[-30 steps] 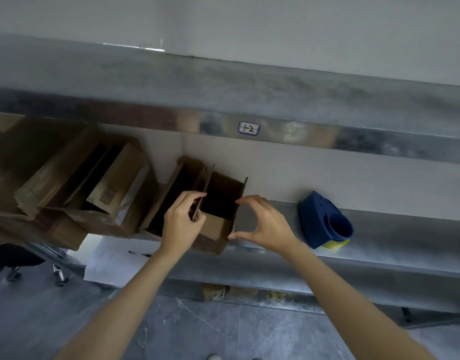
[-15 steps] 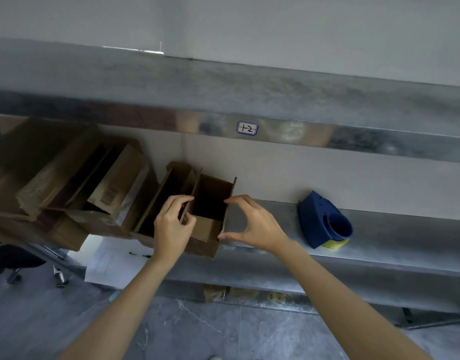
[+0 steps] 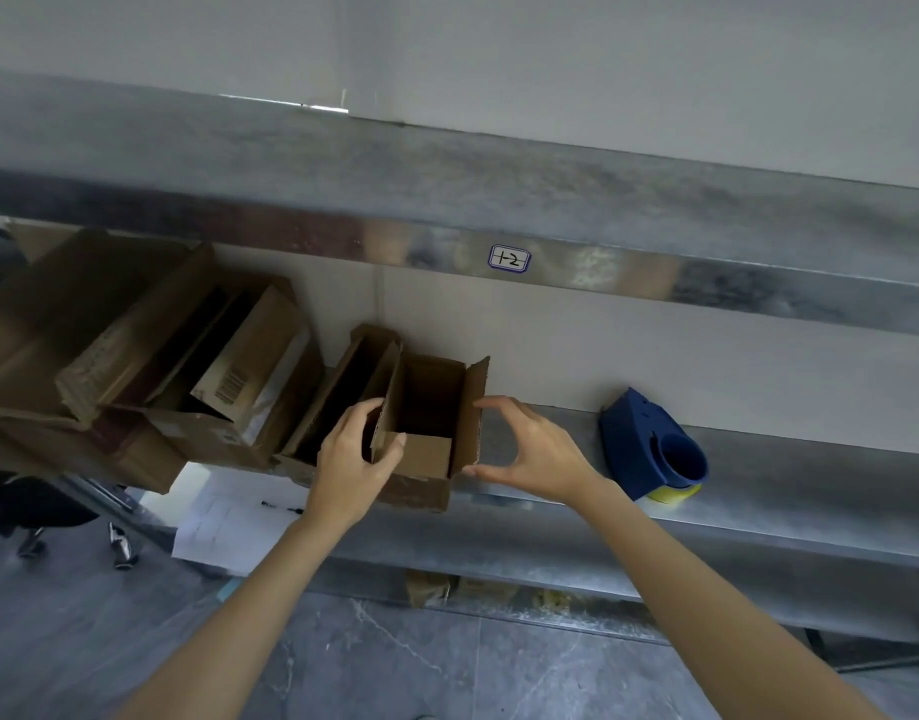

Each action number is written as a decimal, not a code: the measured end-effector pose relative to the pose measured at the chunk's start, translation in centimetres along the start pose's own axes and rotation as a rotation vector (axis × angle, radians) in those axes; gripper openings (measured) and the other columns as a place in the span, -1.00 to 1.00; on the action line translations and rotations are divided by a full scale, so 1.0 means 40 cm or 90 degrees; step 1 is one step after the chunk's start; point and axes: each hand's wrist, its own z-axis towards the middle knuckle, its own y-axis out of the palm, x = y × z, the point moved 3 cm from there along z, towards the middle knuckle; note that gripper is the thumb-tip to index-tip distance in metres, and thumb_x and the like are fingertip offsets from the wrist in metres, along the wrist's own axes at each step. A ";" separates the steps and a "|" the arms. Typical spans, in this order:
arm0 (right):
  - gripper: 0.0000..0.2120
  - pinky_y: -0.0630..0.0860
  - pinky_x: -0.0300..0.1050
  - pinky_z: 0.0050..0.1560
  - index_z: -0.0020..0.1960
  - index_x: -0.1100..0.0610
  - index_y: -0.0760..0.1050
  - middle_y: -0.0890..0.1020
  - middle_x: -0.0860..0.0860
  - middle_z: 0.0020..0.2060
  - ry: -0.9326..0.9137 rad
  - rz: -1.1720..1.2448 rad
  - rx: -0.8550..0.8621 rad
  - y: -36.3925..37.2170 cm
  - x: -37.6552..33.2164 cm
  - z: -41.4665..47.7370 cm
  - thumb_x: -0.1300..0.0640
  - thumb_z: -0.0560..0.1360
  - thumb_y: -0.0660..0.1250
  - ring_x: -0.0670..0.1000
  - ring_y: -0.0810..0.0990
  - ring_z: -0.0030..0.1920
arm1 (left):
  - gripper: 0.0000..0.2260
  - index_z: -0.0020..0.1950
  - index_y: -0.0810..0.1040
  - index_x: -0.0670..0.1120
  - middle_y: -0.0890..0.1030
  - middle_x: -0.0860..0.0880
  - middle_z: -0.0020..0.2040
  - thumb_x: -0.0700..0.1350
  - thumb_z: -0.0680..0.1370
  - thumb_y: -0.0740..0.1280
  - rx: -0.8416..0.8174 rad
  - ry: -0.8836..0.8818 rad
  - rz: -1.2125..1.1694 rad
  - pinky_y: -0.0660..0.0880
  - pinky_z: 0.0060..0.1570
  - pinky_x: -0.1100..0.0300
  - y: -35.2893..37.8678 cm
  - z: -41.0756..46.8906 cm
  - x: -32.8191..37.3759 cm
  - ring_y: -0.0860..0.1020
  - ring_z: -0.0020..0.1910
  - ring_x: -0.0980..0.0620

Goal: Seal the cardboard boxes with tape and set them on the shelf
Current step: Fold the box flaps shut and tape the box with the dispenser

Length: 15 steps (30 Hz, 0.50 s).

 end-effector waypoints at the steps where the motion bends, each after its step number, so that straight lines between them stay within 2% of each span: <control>1: -0.21 0.44 -0.04 0.26 0.49 -0.13 0.17 0.36 -0.12 0.46 0.001 -0.001 -0.002 0.000 0.000 0.000 -0.39 0.39 0.37 0.00 0.44 0.35 | -0.57 0.40 0.44 -0.01 0.48 0.11 0.31 -0.02 0.56 0.42 -0.014 0.003 0.005 0.37 0.19 0.25 -0.004 0.004 -0.005 0.39 0.28 0.19; 5: -0.22 0.45 -0.03 0.27 0.49 -0.15 0.16 0.36 -0.12 0.46 -0.005 -0.009 -0.013 0.000 0.001 0.002 -0.39 0.40 0.35 0.01 0.44 0.35 | -0.54 0.42 0.43 0.02 0.50 0.09 0.34 0.01 0.54 0.44 -0.073 0.028 0.029 0.42 0.29 0.15 -0.021 0.014 -0.023 0.43 0.32 0.14; 9: -0.24 0.44 -0.06 0.26 0.48 -0.13 0.20 0.38 -0.12 0.44 -0.012 -0.036 -0.006 -0.016 0.002 -0.002 -0.39 0.40 0.35 -0.01 0.44 0.36 | -0.42 0.49 0.36 0.08 0.44 0.18 0.35 -0.01 0.51 0.47 -0.117 0.037 0.039 0.41 0.29 0.16 -0.016 0.005 -0.021 0.40 0.33 0.15; 12: -0.24 0.43 -0.04 0.28 0.48 -0.12 0.23 0.39 -0.11 0.44 -0.006 -0.038 0.003 -0.027 0.010 -0.012 -0.39 0.40 0.36 -0.01 0.43 0.37 | -0.36 0.47 0.29 0.25 0.37 0.29 0.37 -0.06 0.49 0.50 -0.134 0.059 0.053 0.44 0.34 0.02 -0.005 0.000 -0.015 0.43 0.33 0.12; 15: -0.25 0.43 -0.04 0.29 0.48 -0.10 0.26 0.40 -0.11 0.44 -0.007 -0.048 0.009 -0.035 0.023 -0.026 -0.39 0.40 0.36 -0.01 0.42 0.38 | -0.33 0.34 0.20 0.50 0.28 0.54 0.28 -0.03 0.46 0.48 -0.136 0.071 0.074 0.43 0.33 -0.22 0.007 0.001 -0.011 0.46 0.20 0.20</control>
